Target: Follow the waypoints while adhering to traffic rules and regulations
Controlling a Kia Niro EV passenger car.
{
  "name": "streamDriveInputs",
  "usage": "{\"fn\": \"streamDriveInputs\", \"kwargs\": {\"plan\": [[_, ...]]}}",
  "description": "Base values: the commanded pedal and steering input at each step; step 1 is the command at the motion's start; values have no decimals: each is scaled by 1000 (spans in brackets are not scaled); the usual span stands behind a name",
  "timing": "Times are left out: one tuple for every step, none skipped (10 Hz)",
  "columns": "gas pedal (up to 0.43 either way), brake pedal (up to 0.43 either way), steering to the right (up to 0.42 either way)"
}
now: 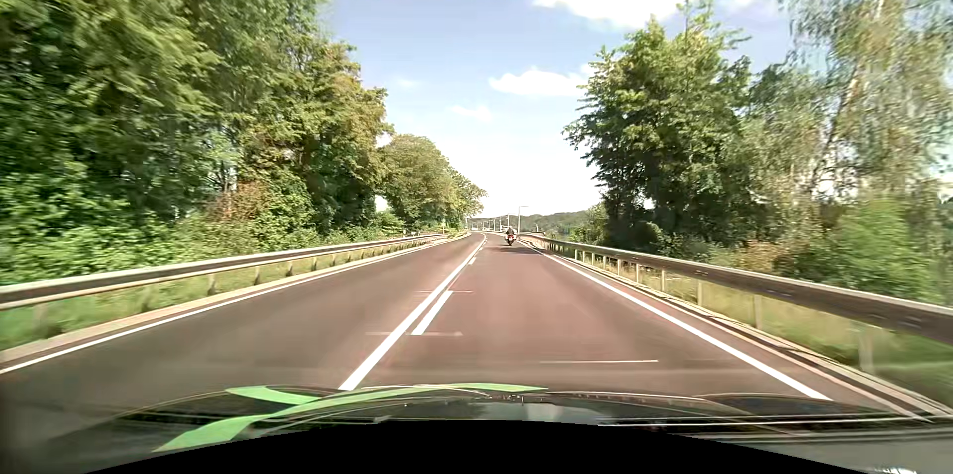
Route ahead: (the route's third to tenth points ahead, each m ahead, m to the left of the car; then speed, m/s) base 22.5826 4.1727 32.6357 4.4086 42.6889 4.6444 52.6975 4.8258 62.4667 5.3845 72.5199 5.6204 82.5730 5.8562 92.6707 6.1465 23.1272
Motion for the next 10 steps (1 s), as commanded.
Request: {"fn": "streamDriveInputs", "kwargs": {"plan": [[189, 0, -2], [209, 0, -3], [209, 0, -2], [209, 0, -3], [220, 0, -2], [220, 0, -3], [220, 0, -3], [220, 0, -3], [220, 0, -3], [220, 0, -3]]}}
